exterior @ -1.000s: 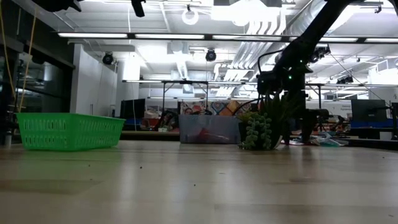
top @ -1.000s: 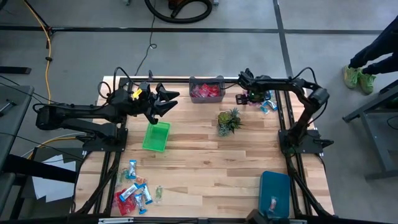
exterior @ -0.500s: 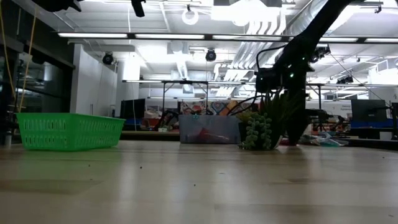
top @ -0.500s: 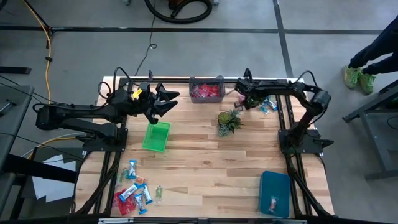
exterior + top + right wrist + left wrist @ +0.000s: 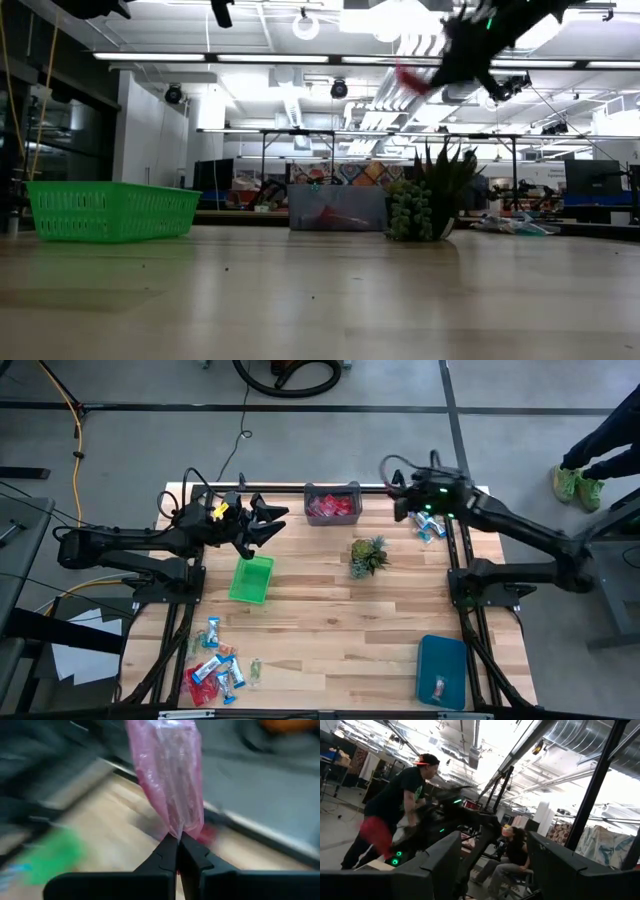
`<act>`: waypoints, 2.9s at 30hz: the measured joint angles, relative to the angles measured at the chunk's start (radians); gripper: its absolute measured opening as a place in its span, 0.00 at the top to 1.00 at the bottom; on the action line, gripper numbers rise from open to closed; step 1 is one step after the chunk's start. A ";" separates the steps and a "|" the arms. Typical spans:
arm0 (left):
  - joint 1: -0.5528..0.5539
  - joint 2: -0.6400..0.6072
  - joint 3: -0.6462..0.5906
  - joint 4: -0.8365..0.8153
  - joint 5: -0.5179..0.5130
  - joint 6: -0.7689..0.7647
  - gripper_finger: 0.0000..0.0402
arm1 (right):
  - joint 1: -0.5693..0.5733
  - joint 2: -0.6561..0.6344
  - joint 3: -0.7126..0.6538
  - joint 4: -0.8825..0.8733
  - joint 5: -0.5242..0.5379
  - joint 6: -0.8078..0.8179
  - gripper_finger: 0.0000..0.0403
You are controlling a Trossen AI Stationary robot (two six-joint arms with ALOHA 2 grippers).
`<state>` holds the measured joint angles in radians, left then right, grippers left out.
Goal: Sort candy
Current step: Put the red candy into the black transparent bin
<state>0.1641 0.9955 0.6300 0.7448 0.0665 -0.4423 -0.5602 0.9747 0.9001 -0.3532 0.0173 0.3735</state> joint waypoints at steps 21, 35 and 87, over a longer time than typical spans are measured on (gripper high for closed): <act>0.000 0.000 0.000 0.000 -0.003 0.000 0.47 | 0.421 0.099 0.000 0.477 -0.133 -0.128 1.00; 0.000 0.000 0.000 -0.007 -0.003 0.000 0.47 | 0.421 0.105 0.001 0.501 -0.139 -0.128 1.00; 0.000 0.000 0.000 0.008 0.000 -0.027 0.47 | 0.028 0.824 0.479 -0.112 -0.058 -0.060 0.41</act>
<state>0.1641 0.9958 0.6300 0.7532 0.0662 -0.4694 -0.5318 1.7991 1.3794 -0.4654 -0.0403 0.3140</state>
